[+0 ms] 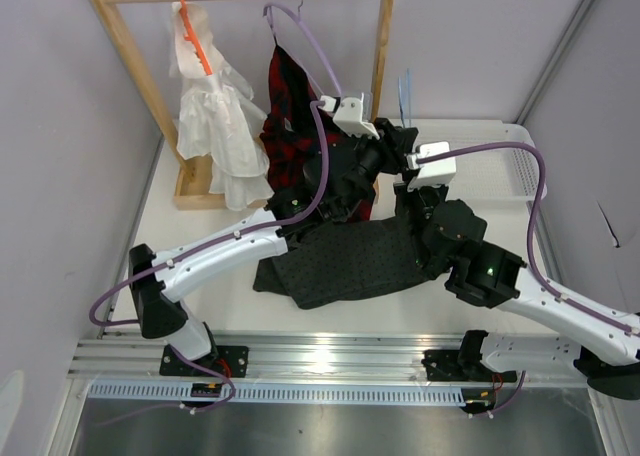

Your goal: Place the skirt on the hanger

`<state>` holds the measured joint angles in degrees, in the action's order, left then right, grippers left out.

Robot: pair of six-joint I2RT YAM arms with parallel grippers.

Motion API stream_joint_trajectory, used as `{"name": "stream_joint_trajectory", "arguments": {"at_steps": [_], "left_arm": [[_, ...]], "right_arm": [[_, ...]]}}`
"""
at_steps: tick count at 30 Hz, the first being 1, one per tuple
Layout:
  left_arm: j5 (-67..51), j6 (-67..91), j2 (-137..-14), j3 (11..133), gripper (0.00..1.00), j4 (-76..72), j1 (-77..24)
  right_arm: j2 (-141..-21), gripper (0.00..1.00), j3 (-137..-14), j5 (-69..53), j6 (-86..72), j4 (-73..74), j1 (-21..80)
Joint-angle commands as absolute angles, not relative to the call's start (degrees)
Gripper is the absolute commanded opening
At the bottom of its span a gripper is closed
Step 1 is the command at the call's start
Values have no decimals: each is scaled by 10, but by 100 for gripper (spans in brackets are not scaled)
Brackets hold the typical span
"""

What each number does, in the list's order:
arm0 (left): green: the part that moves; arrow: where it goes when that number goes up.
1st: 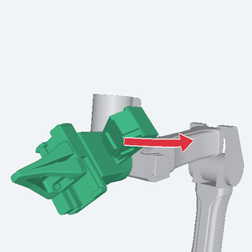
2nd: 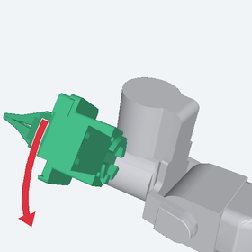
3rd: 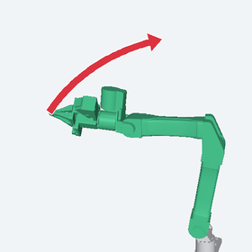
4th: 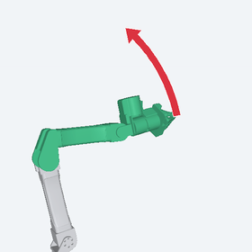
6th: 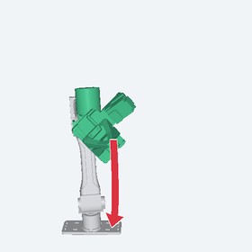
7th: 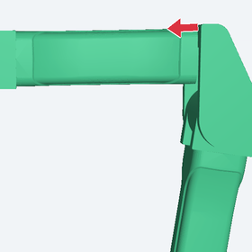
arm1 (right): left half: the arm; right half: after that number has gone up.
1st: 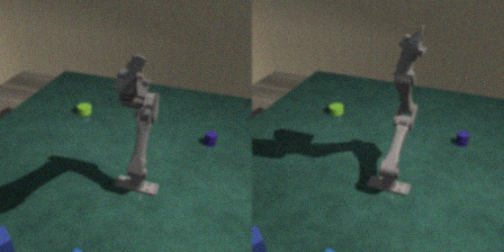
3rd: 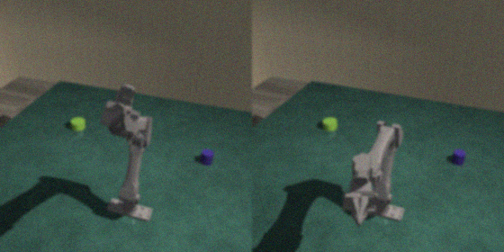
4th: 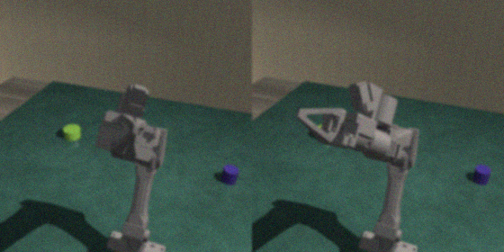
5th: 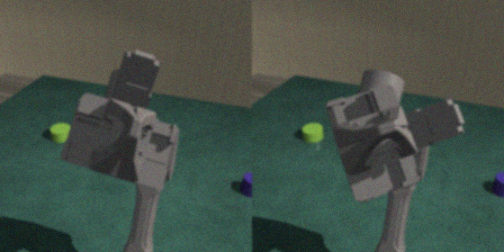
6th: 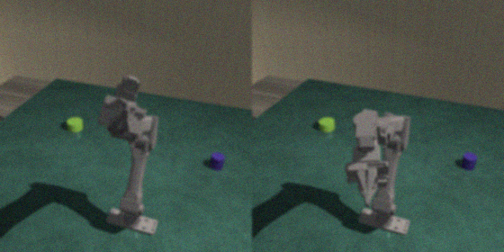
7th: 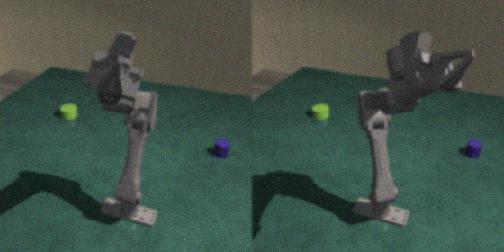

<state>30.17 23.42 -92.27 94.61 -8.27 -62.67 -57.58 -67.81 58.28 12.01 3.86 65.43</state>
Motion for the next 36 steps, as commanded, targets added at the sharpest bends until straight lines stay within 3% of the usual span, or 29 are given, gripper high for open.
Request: {"name": "stream_joint_trajectory", "arguments": {"at_steps": [1,5,12,15,16,19,22,30,36], "left_arm": [[318,209,-922,969,35,-107,-631],[310,199,-923,970,2,-116,-631],[292,192,-918,962,0,-127,-631],[285,184,-916,956,0,-129,-631],[282,178,-915,955,0,-129,-631],[279,163,-908,947,0,-130,-629],[268,156,-899,933,0,-127,-625],[190,163,-863,890,0,-96,-596],[115,142,-824,855,0,-49,-583]], "right_arm": [[-566,0,-689,590,108,30,658],[-561,0,-686,589,100,36,657],[-550,1,-695,588,84,55,657],[-538,19,-704,578,65,80,657],[-534,39,-709,574,56,97,655],[-533,65,-763,559,1,205,646],[-530,76,-813,552,-76,314,631],[-498,76,-868,552,-235,504,592],[-516,72,-866,489,-262,548,526]]}}
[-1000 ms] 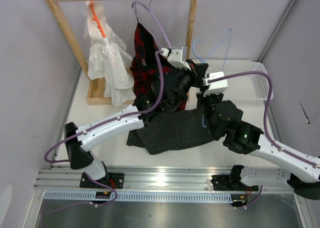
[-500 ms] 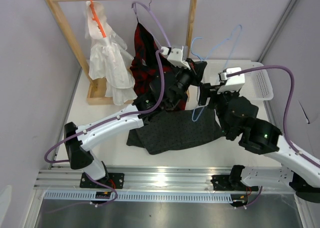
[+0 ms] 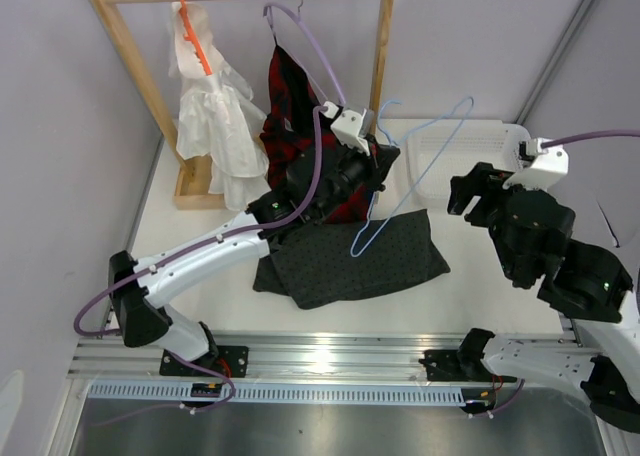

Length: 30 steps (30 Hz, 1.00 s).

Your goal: Place the skirt on the hanger

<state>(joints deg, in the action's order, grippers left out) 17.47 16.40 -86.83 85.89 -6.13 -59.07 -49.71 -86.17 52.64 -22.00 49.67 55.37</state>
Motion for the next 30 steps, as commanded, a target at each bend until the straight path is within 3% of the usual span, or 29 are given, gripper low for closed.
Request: {"name": "stream_joint_trajectory", "arguments": {"at_steps": [1,10,15,24,30], "left_arm": [[108,137,-820,851,0,-21,-580],[49,119,-699,714,0,93,-558],[-28,105,-637,643,0,119,-552],[-159,141,-637,500,0,13,-557],[-171,153,-685,461,0,-65,-579]], "right_arm": [[-525,72,-863,451,-259,553,486],[-527,67,-759,74,-240,505,204],[-518,64,-691,-55,-245,468,83],[-476,59,-610,-91,-275,459,84],[-447,57,-551,-63,-299,458,112]]}}
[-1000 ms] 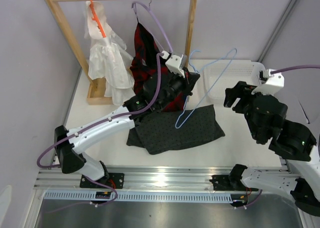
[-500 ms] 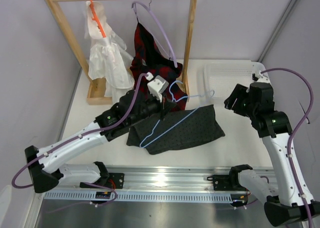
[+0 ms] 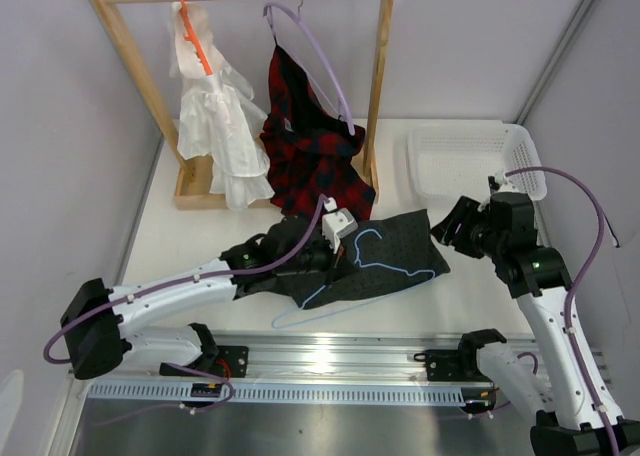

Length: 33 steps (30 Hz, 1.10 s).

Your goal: Place the skirt on the hanger

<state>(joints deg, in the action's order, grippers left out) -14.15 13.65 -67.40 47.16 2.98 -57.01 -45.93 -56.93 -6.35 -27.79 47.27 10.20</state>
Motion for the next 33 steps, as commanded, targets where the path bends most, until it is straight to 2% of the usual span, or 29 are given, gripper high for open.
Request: {"name": "stream_joint_trajectory", "arguments": {"at_steps": [1,7,17,25,33], "left_arm": [[-170,156,-693,454,0,-79,-580],[-157,167,-749,438,0,-142,-580],[-89,192,-809,421,0,-219,-580],[-72,198,-832,413,0,-221,-580],[-62,200,-845,411,0,-218,-575]], "right_arm": [[-442,56,-536,-62,-302,456,116],[-440,49,-477,-17,-337,436,174],[-446,49,-407,17,-363,400,200],[-458,43,-347,28,-386,362,206],[-466,43,-300,52,-405,324,214]]}}
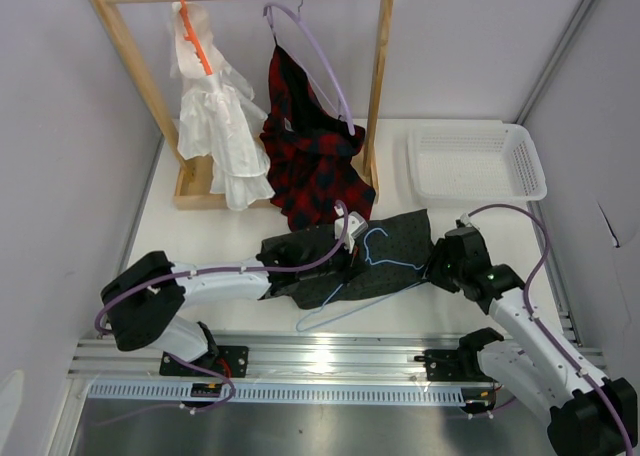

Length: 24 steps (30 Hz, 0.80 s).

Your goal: Place the skirt on the hanger

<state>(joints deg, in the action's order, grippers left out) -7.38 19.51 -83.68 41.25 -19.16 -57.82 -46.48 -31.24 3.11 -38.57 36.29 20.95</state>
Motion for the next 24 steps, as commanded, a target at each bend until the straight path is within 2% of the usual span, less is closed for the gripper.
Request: {"name": "stream_joint_trajectory", "arguments": {"at_steps": [1,24], "left_arm": [[-61,199,-847,412,0,-216,-574],[-77,188,-852,426,0,-200,-564]], "right_arm": [[-464,44,-296,54,-409,322,214],[-499,45,-210,85,-415,181,223]]}}
